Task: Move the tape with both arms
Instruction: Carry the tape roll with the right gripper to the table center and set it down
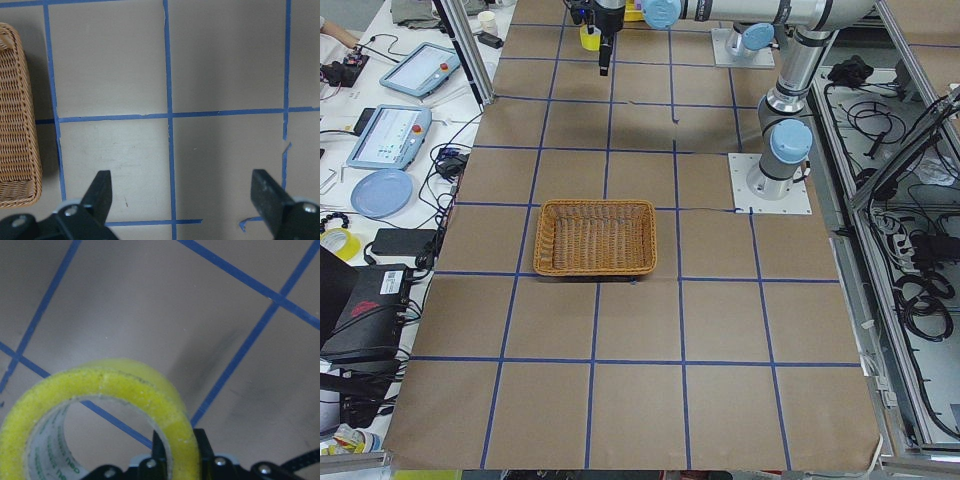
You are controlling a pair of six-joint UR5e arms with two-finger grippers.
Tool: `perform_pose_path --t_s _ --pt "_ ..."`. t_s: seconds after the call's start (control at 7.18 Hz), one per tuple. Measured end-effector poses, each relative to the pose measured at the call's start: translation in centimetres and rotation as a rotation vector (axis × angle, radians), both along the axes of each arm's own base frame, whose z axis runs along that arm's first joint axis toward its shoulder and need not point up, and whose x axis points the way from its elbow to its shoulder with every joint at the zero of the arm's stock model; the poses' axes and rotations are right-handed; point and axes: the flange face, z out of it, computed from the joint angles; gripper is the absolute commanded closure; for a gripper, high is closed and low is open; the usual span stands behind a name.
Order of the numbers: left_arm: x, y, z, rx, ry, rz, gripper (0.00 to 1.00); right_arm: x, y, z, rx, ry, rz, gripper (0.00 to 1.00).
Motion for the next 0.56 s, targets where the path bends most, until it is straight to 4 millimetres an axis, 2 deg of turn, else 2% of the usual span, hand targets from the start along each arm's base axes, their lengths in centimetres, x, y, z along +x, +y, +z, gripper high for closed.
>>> perform_pose_path --t_s 0.14,0.28,0.42,0.56 --pt "0.0 0.0 0.0 -0.001 0.000 0.000 0.00 5.0 1.0 -1.6 0.014 -0.004 -0.040 1.00" --pt "0.0 0.0 0.1 -0.001 0.000 0.000 0.00 8.8 2.3 -3.3 0.038 0.000 -0.052 0.98" --pt "0.1 0.0 0.1 -0.001 0.000 0.001 0.00 11.5 3.9 -5.2 0.057 0.009 -0.039 0.95" --pt "0.1 0.0 0.1 -0.002 0.000 0.001 0.00 13.3 5.6 -6.8 0.070 0.022 -0.020 0.87"
